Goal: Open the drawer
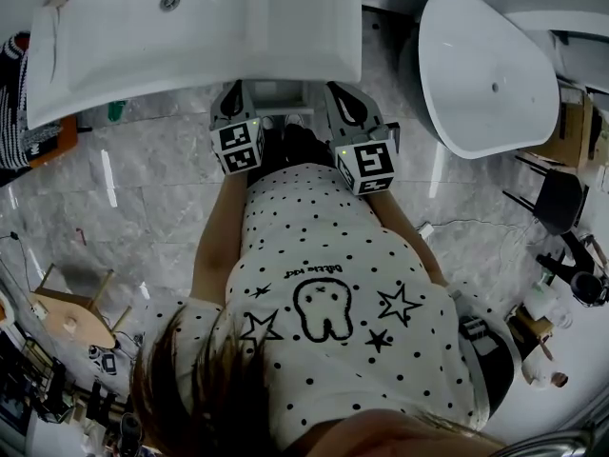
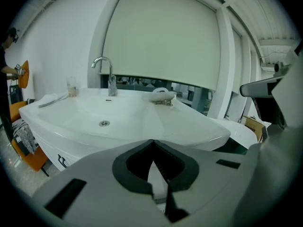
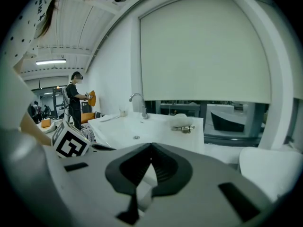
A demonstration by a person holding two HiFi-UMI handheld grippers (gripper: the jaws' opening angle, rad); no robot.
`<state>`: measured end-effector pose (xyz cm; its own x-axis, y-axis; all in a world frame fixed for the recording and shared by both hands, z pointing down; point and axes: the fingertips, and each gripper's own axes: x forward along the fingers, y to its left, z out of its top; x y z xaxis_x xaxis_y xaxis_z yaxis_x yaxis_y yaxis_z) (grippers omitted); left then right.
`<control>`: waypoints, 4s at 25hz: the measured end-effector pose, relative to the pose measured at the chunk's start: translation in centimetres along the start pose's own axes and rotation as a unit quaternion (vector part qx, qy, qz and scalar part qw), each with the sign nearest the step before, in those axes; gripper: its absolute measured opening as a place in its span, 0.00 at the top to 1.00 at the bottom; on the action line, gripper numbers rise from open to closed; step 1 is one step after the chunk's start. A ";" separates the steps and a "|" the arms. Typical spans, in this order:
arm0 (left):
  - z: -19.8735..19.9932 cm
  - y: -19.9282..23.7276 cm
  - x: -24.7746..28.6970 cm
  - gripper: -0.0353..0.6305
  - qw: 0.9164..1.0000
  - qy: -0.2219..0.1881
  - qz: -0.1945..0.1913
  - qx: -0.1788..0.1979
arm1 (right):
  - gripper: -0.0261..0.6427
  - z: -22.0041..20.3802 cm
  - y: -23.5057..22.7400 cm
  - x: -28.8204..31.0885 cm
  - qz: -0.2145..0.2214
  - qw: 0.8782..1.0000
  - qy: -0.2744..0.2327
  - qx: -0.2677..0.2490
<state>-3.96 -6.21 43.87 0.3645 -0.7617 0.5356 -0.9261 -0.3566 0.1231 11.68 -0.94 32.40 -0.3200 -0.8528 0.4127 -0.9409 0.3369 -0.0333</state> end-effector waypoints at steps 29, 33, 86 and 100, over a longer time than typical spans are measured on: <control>11.5 -1.8 -4.4 0.94 0.988 -0.143 -0.020 0.046 | 0.94 1.9 -1.5 1.2 -0.008 1.000 -0.021 -0.017; 12.9 -1.9 -5.4 0.94 0.986 -0.163 -0.025 0.041 | 0.94 2.1 -1.7 1.2 -0.012 1.000 -0.024 -0.017; 12.5 -2.7 -8.5 0.94 0.985 -0.158 -0.050 0.049 | 0.94 2.2 -1.4 1.3 0.000 0.999 -0.020 -0.029; 12.7 -2.8 -8.4 0.94 0.984 -0.160 -0.053 0.049 | 0.94 2.3 -1.6 1.4 -0.002 0.999 -0.019 -0.036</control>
<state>-3.15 -5.67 28.46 0.4859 -0.8431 0.2305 -0.8727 -0.4825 0.0747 12.47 -3.60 30.92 -0.3225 -0.8682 0.3772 -0.9319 0.3612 0.0345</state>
